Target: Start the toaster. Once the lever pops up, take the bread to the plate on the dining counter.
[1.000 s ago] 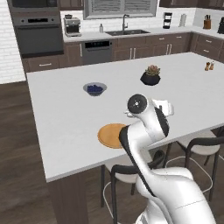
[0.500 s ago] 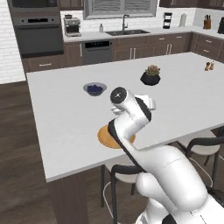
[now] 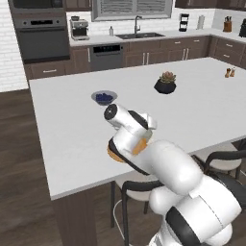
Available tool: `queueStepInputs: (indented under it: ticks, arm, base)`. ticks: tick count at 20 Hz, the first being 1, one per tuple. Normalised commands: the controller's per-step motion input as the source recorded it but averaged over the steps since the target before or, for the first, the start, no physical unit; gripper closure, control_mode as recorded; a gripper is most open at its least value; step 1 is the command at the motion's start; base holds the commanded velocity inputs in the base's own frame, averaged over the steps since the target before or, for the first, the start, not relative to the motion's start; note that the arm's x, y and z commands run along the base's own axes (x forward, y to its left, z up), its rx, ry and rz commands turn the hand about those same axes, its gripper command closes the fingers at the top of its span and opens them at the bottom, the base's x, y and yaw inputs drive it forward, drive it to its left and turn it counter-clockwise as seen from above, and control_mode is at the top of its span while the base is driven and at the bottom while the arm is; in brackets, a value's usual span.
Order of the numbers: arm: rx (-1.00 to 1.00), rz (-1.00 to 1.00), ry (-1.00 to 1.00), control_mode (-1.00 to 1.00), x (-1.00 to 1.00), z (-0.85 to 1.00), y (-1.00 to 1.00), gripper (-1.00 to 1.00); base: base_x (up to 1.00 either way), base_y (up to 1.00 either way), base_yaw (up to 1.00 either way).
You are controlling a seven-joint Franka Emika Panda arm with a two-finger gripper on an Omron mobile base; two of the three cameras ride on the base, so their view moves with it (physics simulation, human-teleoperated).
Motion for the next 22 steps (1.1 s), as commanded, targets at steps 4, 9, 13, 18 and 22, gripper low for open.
queueStepInputs:
  ticks: [4,9,13,18,22]
  arm:
    - [-0.04,-0.13,0.19,-1.00,0.45,-0.39,0.04,1.00]
    - [-0.01,-0.07,0.23,-1.00,0.24,-0.22,0.21,1.00]
    - [0.00,-0.06,0.12,-1.00,0.01,-0.24,0.24,1.00]
    - [0.00,-0.06,0.02,-1.00,0.00,-0.45,0.19,1.00]
    - [0.00,-0.03,0.00,-1.00,0.05,-0.56,0.02,1.00]
  base:
    - [0.00,0.00,0.00]
    - [0.00,0.00,0.00]
    - [0.00,0.00,0.00]
    - [0.00,0.00,0.00]
    - [0.00,0.00,0.00]
